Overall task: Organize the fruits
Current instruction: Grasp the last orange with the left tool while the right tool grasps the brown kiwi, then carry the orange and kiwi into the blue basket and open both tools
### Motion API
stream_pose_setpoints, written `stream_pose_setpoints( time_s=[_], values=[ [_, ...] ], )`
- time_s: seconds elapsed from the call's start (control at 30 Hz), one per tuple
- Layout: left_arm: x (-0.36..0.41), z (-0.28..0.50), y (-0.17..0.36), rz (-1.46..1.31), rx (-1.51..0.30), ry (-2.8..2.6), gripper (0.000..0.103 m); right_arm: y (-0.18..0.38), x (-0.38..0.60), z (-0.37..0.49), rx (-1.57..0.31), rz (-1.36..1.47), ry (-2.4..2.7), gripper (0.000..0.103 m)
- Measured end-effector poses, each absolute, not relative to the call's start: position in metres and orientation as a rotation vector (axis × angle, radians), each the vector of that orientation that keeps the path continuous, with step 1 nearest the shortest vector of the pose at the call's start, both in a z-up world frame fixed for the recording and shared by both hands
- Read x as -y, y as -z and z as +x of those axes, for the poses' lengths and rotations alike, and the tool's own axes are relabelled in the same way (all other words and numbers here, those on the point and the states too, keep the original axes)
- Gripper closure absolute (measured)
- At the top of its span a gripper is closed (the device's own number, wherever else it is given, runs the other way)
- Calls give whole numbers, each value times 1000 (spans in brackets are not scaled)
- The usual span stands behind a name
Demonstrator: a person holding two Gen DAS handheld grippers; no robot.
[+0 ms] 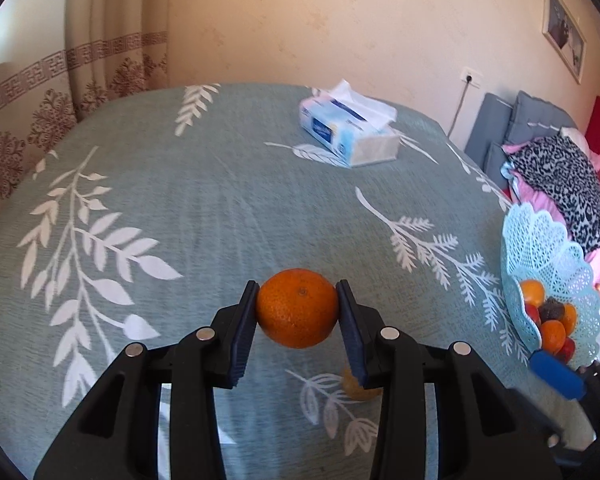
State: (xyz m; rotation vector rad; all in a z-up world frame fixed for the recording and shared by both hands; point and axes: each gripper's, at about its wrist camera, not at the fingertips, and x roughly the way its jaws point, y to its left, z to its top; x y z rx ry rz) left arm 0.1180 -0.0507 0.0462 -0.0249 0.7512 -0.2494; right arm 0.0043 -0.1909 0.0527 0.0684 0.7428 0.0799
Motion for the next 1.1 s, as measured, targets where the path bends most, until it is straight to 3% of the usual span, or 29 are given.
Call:
stream_pose_setpoints(
  time_s=[0.8,1.1],
  values=[
    [18,118,-50,-70,-728,168,64,-15,123,75,-906,12,-233,55],
    [19,120,-47,-71,-740,167,64,-15,124,78,-899,0,-207,74]
  ],
)
